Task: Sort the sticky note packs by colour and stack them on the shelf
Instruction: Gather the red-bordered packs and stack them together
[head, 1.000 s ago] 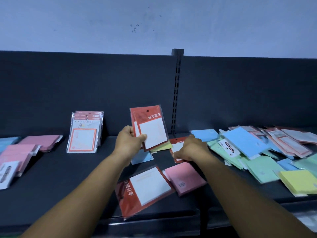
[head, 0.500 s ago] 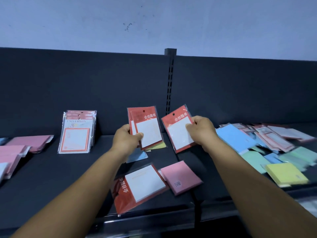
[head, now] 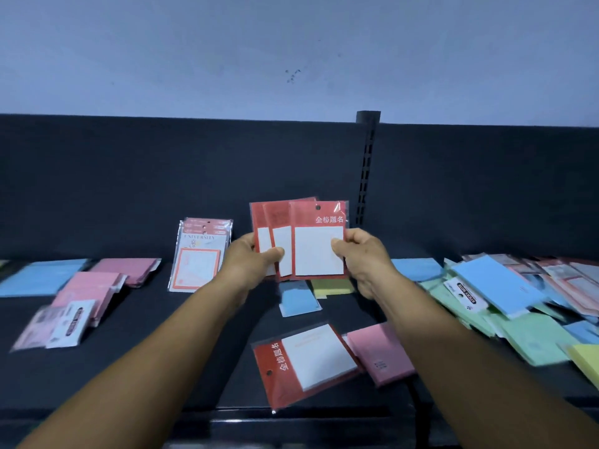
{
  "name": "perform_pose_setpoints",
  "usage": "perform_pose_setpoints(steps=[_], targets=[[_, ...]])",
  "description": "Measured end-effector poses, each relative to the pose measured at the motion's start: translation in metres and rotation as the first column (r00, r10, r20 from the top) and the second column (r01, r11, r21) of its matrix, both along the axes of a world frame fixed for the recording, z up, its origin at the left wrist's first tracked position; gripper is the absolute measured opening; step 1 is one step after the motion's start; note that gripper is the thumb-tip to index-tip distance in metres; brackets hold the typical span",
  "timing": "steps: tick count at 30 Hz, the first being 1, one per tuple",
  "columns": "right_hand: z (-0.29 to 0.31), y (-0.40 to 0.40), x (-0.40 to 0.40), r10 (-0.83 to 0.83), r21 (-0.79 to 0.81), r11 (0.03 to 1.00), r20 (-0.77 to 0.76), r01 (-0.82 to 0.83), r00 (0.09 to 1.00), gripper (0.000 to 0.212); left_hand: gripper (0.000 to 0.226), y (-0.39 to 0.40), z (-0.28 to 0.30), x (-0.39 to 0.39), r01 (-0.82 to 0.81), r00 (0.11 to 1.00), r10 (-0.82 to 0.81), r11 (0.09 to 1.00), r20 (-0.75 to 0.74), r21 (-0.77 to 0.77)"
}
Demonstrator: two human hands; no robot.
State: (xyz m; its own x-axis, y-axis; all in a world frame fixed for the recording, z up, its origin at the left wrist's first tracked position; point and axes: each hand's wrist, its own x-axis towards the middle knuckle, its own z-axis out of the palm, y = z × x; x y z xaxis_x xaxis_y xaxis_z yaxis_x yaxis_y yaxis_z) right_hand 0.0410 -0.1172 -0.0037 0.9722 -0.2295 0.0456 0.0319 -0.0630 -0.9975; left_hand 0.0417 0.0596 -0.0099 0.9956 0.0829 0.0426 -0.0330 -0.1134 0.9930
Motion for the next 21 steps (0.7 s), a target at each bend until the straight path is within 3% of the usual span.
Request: perform_pose_setpoints(steps=[5, 8, 12, 16, 21], targets=[[0.000, 0.035, 0.023, 0.029, -0.019, 0.999, 0.038, -0.028, 0.999, 0.011, 0.024, 0.023, 0.010, 0.012, -0.244, 0.965, 0.217, 0.949, 0.148, 0.202], [-0.010, 0.052, 0.036, 0.075, 0.018, 0.997, -0.026, -0.075, 0.997, 0.010, 0.022, 0.030, 0.007, 0.013, -0.313, 0.947, 0.278, 0.906, 0.157, 0.284], [-0.027, 0.056, 0.049, 0.086, 0.021, 0.996, -0.076, -0.085, 0.993, 0.013, 0.017, 0.031, 0.000, 0.019, -0.306, 0.952, 0.270, 0.862, 0.145, 0.404], [-0.036, 0.050, 0.062, 0.064, -0.001, 0.998, -0.097, -0.064, 0.993, 0.014, 0.027, 0.025, -0.010, 0.031, -0.241, 0.970, 0.230, 0.906, 0.073, 0.349], [-0.041, 0.045, 0.076, -0.010, -0.141, 0.990, -0.096, -0.004, 0.995, 0.011, 0.028, 0.015, -0.020, 0.052, -0.172, 0.982, 0.187, 0.937, -0.020, 0.305]])
